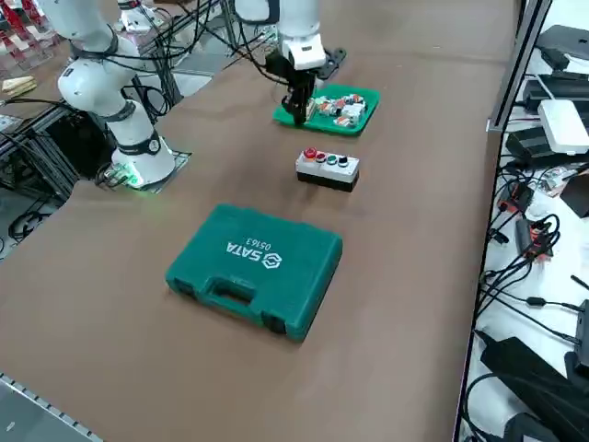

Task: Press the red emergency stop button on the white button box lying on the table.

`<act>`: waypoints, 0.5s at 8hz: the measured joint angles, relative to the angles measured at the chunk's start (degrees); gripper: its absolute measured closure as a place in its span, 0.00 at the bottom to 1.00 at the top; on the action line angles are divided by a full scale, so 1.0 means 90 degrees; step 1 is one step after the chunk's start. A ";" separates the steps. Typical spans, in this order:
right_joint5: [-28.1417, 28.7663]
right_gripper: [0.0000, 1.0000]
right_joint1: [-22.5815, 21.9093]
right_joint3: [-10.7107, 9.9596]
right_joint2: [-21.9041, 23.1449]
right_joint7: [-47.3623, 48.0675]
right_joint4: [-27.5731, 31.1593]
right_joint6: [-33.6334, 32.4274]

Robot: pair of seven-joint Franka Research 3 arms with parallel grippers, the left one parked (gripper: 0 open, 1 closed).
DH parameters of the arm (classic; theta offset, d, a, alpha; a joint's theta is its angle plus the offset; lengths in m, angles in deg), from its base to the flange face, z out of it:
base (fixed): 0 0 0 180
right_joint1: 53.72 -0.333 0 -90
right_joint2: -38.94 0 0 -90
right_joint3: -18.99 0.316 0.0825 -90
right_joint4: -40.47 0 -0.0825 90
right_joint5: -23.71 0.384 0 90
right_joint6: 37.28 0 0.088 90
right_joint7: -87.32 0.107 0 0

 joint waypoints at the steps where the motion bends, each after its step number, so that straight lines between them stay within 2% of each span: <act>1: 0.0002 0.99 -0.0036 -0.0001 -0.0054 0.0005 0.0236 0.0434; 4: 0.0003 0.99 -0.0245 0.0001 -0.0335 0.0169 0.0464 0.1086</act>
